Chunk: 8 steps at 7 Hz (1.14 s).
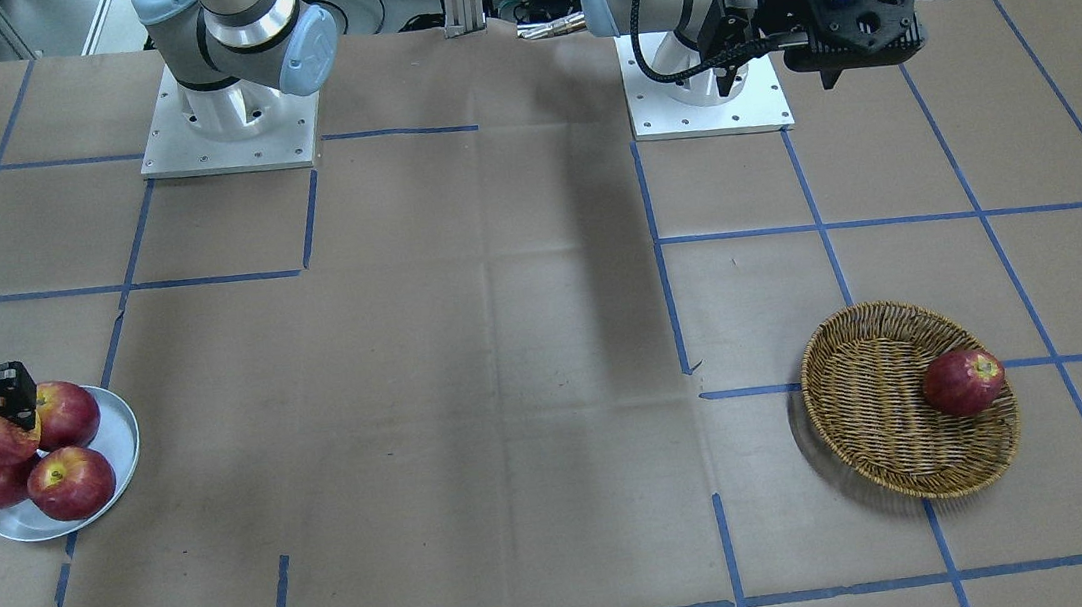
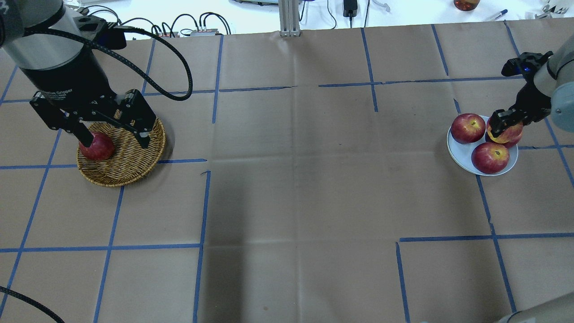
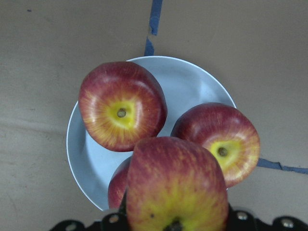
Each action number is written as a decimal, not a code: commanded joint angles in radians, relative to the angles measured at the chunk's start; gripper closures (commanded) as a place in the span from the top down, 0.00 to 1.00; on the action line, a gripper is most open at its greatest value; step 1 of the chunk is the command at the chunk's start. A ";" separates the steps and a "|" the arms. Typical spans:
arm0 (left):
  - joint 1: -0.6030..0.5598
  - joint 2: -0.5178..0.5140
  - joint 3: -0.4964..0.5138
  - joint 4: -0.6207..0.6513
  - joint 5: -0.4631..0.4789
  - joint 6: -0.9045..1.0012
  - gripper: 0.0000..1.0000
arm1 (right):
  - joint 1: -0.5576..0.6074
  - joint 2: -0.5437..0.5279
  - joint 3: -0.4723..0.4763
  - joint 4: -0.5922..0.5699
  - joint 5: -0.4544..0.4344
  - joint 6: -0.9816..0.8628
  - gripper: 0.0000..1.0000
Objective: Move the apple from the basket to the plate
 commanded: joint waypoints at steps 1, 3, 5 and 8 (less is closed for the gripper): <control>-0.001 -0.002 -0.002 -0.002 -0.001 -0.003 0.99 | 0.000 0.018 -0.004 -0.004 -0.002 -0.001 0.86; -0.001 0.001 -0.003 -0.002 -0.003 -0.005 0.99 | 0.003 0.011 -0.014 -0.013 0.000 0.009 1.00; 0.001 0.007 -0.003 -0.002 0.002 0.001 0.99 | 0.026 -0.022 -0.062 0.002 0.055 0.021 1.00; 0.002 0.007 -0.025 0.005 -0.004 -0.007 0.99 | 0.182 -0.147 -0.174 0.248 0.054 0.204 1.00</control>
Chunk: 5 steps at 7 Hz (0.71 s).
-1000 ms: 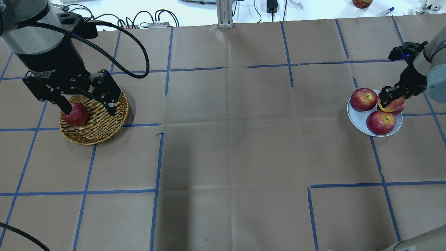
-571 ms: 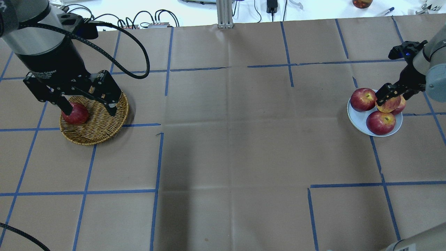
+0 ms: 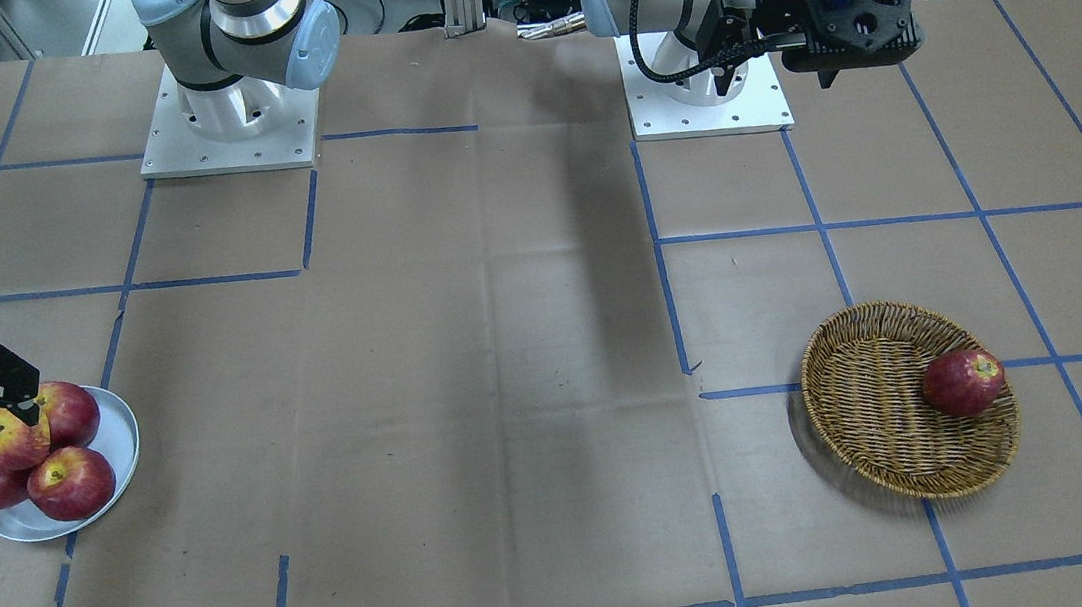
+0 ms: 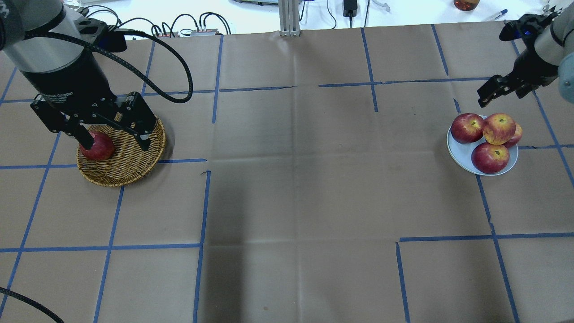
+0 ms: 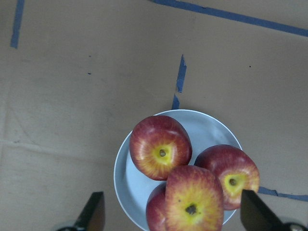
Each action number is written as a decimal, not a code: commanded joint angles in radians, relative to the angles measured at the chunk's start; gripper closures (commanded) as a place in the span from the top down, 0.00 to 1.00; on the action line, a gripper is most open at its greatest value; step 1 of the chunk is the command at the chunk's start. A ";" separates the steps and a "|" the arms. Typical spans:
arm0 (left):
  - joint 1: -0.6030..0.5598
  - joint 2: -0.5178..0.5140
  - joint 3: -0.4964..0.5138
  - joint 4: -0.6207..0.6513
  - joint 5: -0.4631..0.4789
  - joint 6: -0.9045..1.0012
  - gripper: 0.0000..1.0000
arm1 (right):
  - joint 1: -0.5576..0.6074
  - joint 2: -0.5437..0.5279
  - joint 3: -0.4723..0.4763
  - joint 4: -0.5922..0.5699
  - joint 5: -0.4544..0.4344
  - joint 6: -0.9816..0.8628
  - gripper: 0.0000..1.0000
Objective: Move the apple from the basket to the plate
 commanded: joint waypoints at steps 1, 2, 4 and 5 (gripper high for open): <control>0.001 0.001 -0.010 0.005 -0.001 -0.002 0.99 | 0.145 -0.095 -0.047 0.171 -0.007 0.231 1.00; 0.009 -0.002 -0.009 0.005 -0.001 -0.002 0.99 | 0.226 -0.126 -0.045 0.205 -0.007 0.347 1.00; 0.013 -0.022 0.013 0.004 -0.001 -0.002 0.99 | 0.338 -0.170 -0.047 0.258 -0.008 0.477 1.00; 0.013 -0.025 0.016 0.004 0.001 -0.001 0.99 | 0.342 -0.173 -0.044 0.262 -0.014 0.477 1.00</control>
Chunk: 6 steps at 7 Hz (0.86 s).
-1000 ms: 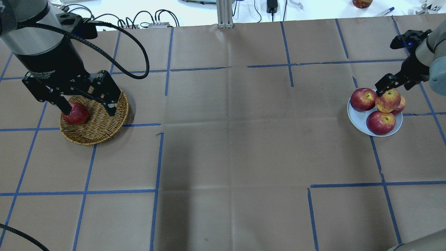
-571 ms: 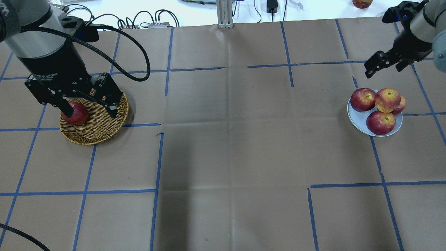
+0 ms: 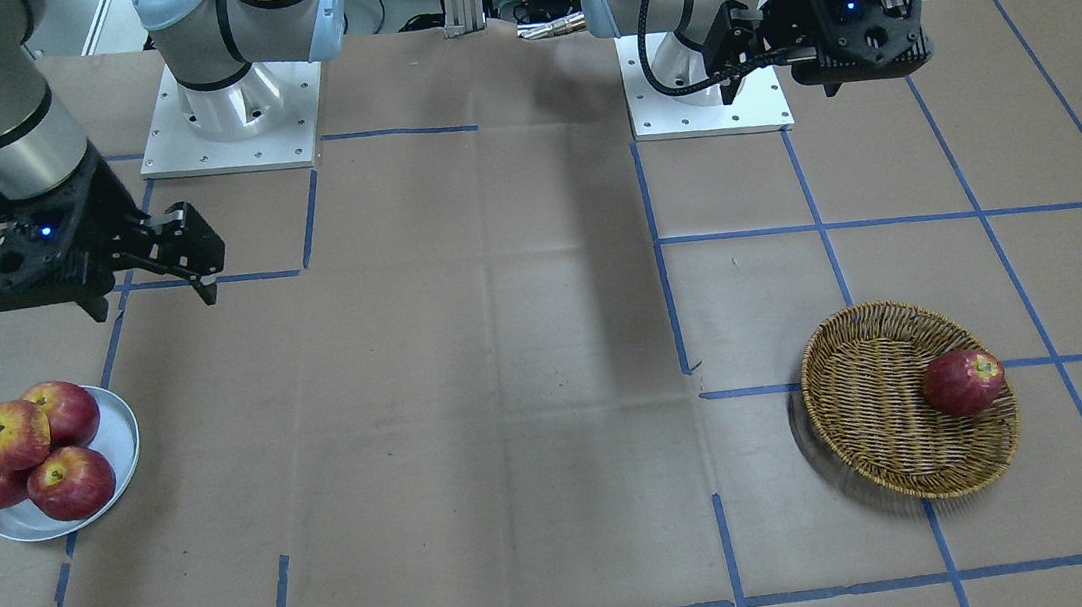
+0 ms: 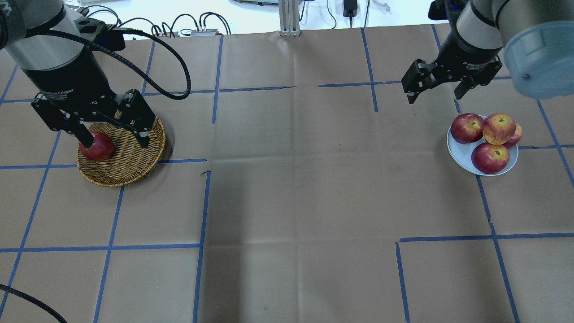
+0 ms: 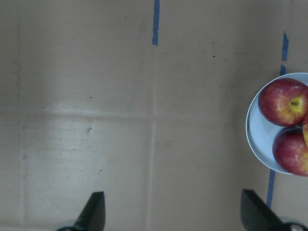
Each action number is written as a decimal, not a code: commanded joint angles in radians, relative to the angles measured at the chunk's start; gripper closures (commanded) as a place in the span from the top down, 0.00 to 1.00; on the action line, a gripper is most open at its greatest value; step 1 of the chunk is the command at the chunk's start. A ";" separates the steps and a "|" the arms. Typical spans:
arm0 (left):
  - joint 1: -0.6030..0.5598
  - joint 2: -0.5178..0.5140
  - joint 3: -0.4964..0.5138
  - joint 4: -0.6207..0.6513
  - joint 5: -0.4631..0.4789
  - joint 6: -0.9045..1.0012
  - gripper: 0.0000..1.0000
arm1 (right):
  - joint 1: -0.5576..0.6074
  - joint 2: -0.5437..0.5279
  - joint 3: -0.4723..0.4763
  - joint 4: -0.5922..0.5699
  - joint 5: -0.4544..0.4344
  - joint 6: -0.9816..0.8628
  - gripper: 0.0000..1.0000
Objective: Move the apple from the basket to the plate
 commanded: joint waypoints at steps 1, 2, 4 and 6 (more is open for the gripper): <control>0.001 -0.005 0.002 0.000 0.001 0.001 0.99 | 0.026 -0.016 -0.001 0.016 -0.005 0.029 1.00; 0.001 -0.006 0.008 0.000 0.001 0.001 0.99 | 0.026 -0.023 -0.001 0.019 -0.005 0.029 1.00; 0.001 -0.006 0.009 0.000 0.000 0.000 0.99 | 0.026 -0.034 0.005 0.018 -0.004 0.029 1.00; 0.001 -0.003 0.009 0.000 -0.002 0.000 0.99 | 0.026 -0.036 0.003 0.019 -0.005 0.029 1.00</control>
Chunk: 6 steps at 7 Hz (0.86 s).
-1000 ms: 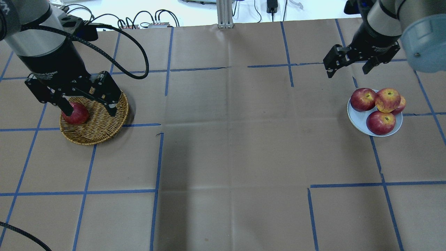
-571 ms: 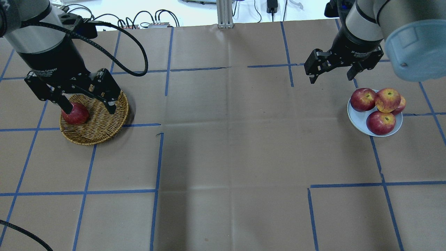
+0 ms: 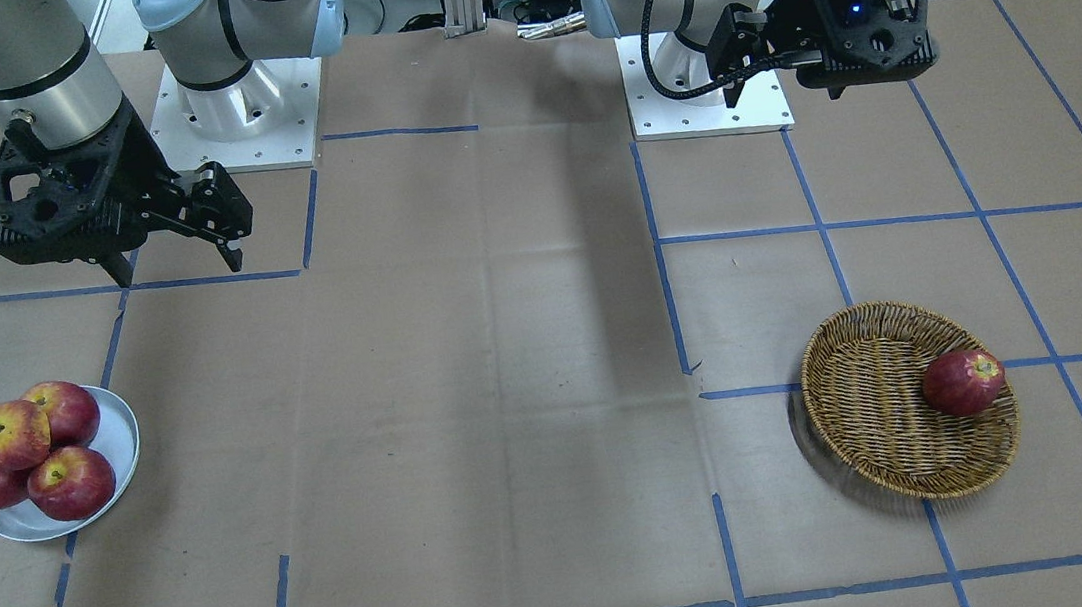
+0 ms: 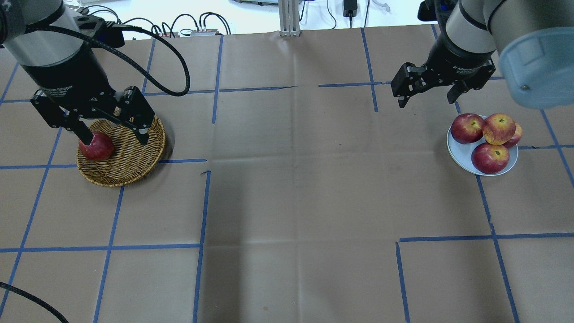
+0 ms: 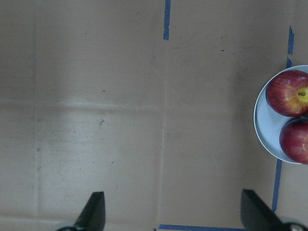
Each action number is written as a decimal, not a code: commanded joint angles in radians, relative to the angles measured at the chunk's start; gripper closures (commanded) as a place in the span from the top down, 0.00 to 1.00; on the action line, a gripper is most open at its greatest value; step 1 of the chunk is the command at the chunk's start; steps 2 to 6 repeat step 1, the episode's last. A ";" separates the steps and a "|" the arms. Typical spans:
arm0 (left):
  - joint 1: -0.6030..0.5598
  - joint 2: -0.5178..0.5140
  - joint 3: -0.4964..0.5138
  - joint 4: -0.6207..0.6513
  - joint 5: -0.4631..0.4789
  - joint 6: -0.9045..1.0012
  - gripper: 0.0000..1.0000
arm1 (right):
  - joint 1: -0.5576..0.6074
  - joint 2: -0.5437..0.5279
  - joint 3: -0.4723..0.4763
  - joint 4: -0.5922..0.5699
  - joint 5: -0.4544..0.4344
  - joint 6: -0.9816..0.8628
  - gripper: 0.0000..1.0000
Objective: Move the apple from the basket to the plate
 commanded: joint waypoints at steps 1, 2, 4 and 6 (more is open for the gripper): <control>0.000 0.001 -0.002 0.000 -0.002 0.000 0.99 | -0.001 -0.001 0.000 0.001 -0.001 0.000 1.00; 0.000 0.001 -0.002 0.000 -0.002 0.000 0.99 | -0.001 -0.001 0.000 0.001 -0.001 0.000 1.00; 0.000 0.001 -0.002 0.000 -0.002 0.000 0.99 | -0.001 -0.001 0.000 0.001 -0.001 0.000 1.00; 0.000 0.001 -0.002 0.000 -0.002 0.000 0.99 | -0.001 -0.001 0.000 0.001 -0.001 0.000 1.00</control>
